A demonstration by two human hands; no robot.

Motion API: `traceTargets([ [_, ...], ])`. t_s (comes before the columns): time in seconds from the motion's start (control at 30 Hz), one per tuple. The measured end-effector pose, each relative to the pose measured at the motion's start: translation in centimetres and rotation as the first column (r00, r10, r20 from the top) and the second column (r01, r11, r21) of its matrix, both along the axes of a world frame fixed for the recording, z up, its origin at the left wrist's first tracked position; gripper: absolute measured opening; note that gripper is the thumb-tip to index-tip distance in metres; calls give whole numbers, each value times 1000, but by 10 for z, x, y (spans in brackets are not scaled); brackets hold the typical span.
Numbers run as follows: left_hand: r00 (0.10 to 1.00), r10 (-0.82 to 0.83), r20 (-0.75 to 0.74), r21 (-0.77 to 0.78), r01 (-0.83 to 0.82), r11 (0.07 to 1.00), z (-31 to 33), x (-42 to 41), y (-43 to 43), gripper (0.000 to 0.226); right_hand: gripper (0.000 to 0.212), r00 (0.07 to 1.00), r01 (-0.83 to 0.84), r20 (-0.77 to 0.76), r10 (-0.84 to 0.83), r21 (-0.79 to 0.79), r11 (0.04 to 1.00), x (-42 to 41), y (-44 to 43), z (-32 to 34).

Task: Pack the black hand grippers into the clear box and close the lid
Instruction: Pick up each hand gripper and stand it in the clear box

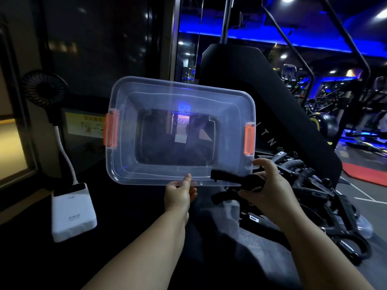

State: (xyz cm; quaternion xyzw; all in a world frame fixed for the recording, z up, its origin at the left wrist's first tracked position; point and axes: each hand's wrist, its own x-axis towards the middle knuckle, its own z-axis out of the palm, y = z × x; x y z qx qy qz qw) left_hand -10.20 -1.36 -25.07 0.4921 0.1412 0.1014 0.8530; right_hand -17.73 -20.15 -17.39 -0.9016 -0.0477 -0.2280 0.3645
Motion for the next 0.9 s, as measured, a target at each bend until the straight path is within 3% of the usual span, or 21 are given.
traceTargets([
  [0.17,998,58,-18,26,-57,998,3,-3,-2,22,70,997,65,39,-66,16,998,0,7,3],
  [0.3,987,153,-45,34,-151,988,9,-8,-2,41,65,994,75,82,-79,45,996,-5,15,14],
  [0.5,976,195,-97,-17,-198,980,19,-15,0,46,62,995,90,44,-88,-36,995,-2,22,24],
  [0.6,981,150,-123,1,-151,989,19,-15,12,27,53,996,83,-27,-88,-140,987,4,29,22],
  [0.77,988,-42,-146,-105,27,994,31,-23,39,30,38,993,52,-94,-78,-252,966,14,42,22],
  [0.9,980,-146,-133,-75,137,988,31,-30,47,26,44,988,-18,-152,-33,-322,947,14,52,22],
])
